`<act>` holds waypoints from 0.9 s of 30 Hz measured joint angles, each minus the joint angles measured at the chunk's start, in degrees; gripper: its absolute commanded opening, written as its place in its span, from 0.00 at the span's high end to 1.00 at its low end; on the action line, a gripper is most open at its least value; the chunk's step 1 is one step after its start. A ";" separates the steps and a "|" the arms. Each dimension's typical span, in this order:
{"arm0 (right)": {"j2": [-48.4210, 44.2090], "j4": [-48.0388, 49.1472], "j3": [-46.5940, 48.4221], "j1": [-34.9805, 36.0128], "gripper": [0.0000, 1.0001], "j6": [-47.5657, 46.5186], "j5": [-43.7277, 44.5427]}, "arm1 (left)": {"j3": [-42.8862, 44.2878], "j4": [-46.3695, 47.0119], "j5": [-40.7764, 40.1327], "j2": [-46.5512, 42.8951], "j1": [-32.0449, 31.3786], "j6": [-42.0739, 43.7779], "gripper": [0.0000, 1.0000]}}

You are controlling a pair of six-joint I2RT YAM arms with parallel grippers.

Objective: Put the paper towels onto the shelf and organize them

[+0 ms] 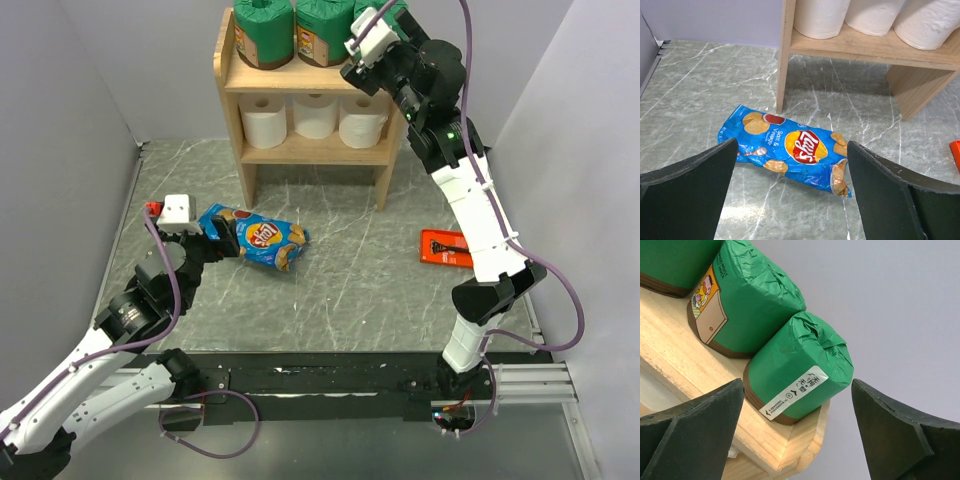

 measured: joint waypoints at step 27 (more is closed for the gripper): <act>-43.41 -13.79 -51.98 19.43 0.00 51.12 15.39 | -1.01 3.15 15.15 -0.39 0.00 1.90 0.04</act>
